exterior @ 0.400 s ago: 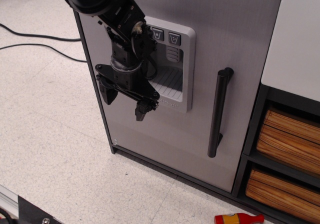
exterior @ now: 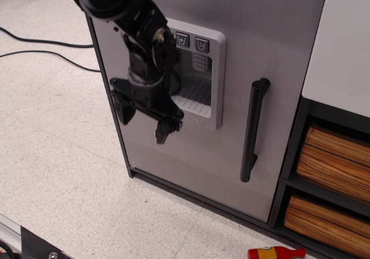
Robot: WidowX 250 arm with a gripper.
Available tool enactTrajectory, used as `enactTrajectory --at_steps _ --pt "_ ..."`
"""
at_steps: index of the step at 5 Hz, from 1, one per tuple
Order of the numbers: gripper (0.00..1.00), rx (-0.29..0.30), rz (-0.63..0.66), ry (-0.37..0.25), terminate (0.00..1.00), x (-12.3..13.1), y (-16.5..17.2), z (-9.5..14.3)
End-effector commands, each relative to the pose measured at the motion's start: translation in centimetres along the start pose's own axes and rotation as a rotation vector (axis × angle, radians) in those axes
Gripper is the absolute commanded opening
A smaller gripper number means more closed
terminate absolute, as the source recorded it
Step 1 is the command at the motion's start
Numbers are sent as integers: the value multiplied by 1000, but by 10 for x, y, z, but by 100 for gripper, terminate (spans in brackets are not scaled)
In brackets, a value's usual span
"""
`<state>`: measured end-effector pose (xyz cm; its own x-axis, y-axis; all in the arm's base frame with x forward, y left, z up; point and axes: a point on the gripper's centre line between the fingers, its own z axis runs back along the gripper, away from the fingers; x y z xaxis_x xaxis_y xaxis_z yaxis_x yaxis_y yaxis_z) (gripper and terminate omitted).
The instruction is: Open fridge
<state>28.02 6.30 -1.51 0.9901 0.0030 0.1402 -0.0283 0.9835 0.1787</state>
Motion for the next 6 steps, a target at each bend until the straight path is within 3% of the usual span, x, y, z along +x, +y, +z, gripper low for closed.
enactTrajectory --at_steps 1,3,4,6 --pt "100 -64 -19 -108 0 34 -50 41" --pt "100 -111 -46 -282 0 70 -92 80" --pt "100 -149 -42 -290 0 79 -103 89" --pt "100 -167 -40 -316 0 90 -117 91"
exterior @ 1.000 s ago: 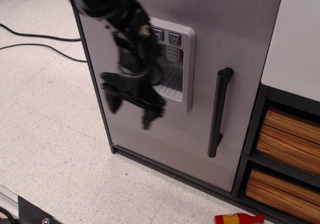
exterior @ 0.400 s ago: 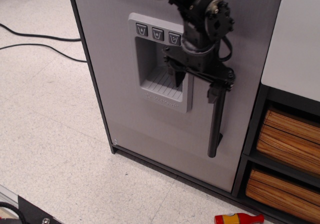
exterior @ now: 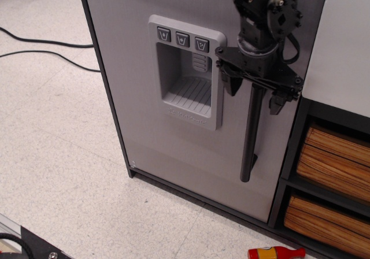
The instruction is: Open fridge
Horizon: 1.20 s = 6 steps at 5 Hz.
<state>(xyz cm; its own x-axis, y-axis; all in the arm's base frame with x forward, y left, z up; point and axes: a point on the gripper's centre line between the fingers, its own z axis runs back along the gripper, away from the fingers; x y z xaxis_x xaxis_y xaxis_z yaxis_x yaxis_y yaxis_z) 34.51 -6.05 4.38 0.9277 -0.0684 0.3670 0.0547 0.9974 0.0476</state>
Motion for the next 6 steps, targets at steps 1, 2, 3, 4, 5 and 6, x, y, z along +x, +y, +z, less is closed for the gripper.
enactTrajectory --at_steps 1,2,3,4,5,6 --pt "0 -6 -16 -120 0 23 -7 4" --pt "0 4 -14 -139 0 24 -8 2" --pt "0 -1 -25 -123 0 15 -7 2" --pt "0 -20 -52 -112 0 -9 -2 13" --pt "0 -27 -75 -84 0 -34 8 22" --pt "0 -49 -97 -22 0 -52 20 30"
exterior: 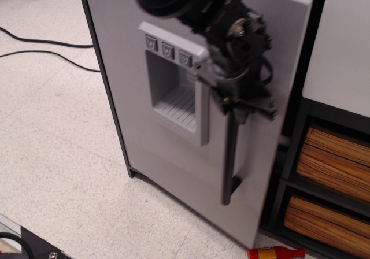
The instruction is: Open fridge
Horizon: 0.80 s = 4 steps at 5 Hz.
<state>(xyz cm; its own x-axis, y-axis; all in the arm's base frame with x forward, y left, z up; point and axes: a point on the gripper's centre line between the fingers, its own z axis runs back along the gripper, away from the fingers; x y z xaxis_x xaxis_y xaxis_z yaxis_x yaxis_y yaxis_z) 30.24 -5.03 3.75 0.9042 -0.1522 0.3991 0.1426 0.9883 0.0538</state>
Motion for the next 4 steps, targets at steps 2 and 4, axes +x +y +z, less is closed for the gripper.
enactTrajectory --at_steps 2,4 --pt "100 -15 -30 266 0 -38 17 41" --pt "100 -4 -184 274 0 -89 -17 29"
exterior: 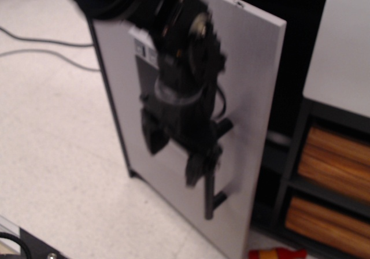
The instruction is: Open fridge
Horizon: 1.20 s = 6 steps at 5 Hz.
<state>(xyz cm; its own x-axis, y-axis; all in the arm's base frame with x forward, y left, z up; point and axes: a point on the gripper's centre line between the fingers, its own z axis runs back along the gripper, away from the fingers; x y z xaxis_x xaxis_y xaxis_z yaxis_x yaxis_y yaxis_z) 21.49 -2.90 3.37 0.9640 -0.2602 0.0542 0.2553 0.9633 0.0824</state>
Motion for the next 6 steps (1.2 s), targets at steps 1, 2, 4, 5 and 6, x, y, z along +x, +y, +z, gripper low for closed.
enactTrajectory --at_steps 1,2,4,5,6 --pt "100 -17 -101 -123 0 13 -58 -9" --pt "100 -33 -114 -112 0 33 -87 -17" --pt "100 -77 -94 -153 0 83 -119 -29" --pt "100 -78 -40 -186 0 107 -111 -28" --pt "100 -56 41 -199 0 124 -87 -22"
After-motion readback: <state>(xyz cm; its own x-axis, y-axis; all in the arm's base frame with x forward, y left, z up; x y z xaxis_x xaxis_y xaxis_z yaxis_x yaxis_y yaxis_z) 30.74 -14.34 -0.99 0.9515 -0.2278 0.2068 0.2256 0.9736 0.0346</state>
